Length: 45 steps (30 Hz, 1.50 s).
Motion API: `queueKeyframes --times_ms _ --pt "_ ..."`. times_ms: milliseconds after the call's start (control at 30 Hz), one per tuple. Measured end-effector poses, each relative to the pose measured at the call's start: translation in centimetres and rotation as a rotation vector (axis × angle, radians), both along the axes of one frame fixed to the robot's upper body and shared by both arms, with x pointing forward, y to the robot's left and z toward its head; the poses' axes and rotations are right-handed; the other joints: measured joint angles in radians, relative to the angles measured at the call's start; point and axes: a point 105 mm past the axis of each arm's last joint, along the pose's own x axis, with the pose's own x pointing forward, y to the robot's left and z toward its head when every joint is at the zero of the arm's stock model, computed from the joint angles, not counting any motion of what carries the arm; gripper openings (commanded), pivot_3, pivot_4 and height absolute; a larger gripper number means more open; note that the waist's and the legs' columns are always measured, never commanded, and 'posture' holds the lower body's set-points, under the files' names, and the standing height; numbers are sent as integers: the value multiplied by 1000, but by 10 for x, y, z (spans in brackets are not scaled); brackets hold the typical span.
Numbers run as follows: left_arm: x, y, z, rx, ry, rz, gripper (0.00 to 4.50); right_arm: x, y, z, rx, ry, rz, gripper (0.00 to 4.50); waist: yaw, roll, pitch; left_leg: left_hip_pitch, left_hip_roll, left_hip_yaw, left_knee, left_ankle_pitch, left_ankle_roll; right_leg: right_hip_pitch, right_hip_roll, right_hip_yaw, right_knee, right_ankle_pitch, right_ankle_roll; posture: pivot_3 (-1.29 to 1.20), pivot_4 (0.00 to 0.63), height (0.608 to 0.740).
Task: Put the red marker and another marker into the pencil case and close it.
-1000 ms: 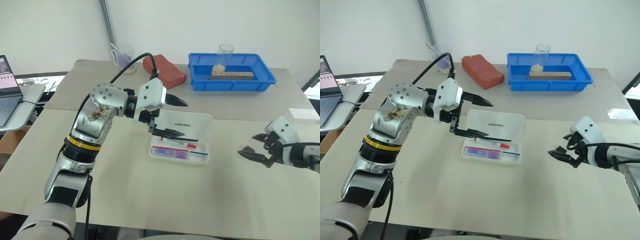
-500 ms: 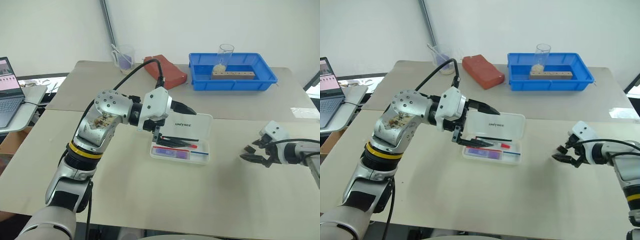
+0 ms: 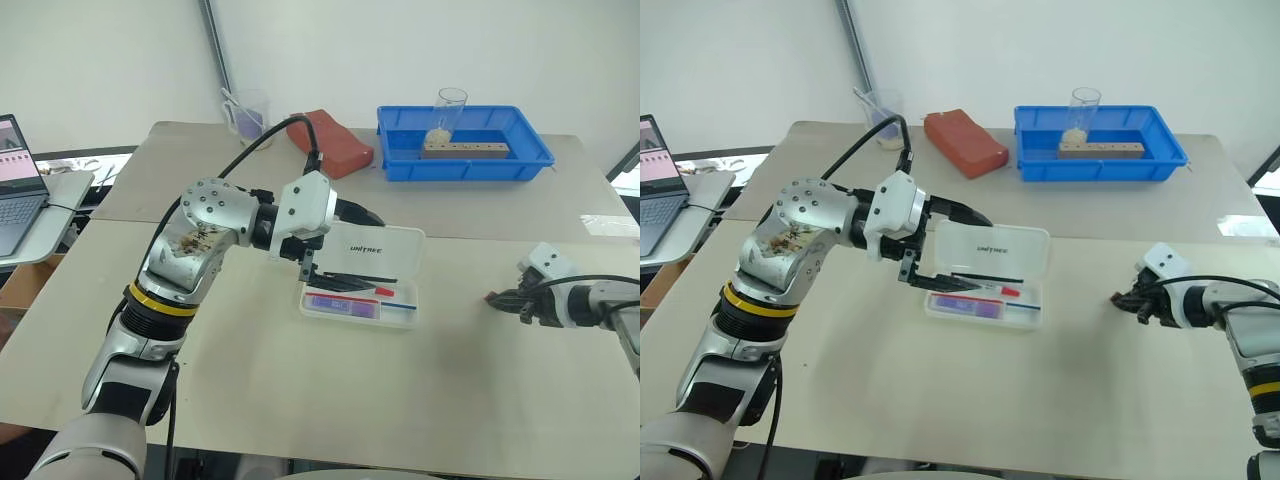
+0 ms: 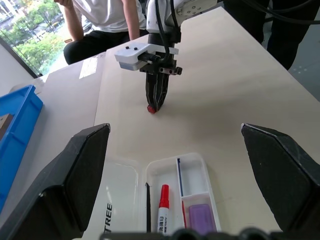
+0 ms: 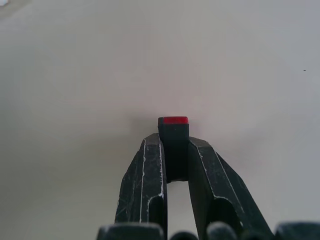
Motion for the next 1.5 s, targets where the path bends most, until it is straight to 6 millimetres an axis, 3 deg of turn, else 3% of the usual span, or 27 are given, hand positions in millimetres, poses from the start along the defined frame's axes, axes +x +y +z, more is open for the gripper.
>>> queueKeyframes --times_ms 200,267,333,533,967,1033,1200,1333,1467,1500 --pt "-2 22 -12 80 53 14 4500 0 84 52 59 -135 329 234 -8 4 1 1 1 -1 -1 0 0 0 2 0 1 0 0 0 150 740" --pt "-5 31 -21 120 78 17 4500 -5 106 51 57 -132 414 234 -4 5 0 1 1 -1 -1 0 0 0 1 0 0 0 0 0 150 740" --pt "-8 39 -31 158 102 23 4500 -12 121 37 65 -81 479 234 7 3 1 0 1 -1 0 0 0 0 1 0 0 0 0 0 150 740" --pt "-12 41 -36 181 102 25 4500 -16 129 16 8 -34 545 234 23 1 2 -1 -1 -1 1 0 0 -1 -1 0 0 0 0 0 150 740" --pt "-22 36 -34 168 106 -9 4500 -12 134 6 -8 -17 579 234 14 1 2 -1 1 -1 0 0 0 -1 1 0 1 0 0 0 150 740" --pt "-22 36 -35 169 111 -6 4500 -11 133 6 -7 -16 579 1284 14 1 2 -1 1 -1 0 0 0 -1 1 0 1 0 0 0 150 740" --pt "-22 36 -35 170 112 -3 4500 -13 135 7 6 -11 582 3042 14 1 2 -1 1 -1 0 0 0 -1 1 0 1 0 0 0 150 740" --pt "-19 37 -36 169 111 4 4500 -18 137 21 35 -18 587 4422 14 1 2 -1 1 -1 0 0 0 -1 1 0 1 0 0 0 150 740" --pt "0 41 -39 145 116 87 4500 -19 136 50 86 -101 525 4466 18 1 2 -1 1 -2 0 0 0 -1 1 0 1 0 0 0 150 740" --pt "12 40 -39 117 102 137 4500 -21 136 58 117 -128 493 4466 23 1 2 -1 1 -2 0 0 0 -1 1 0 1 0 0 0 150 740"
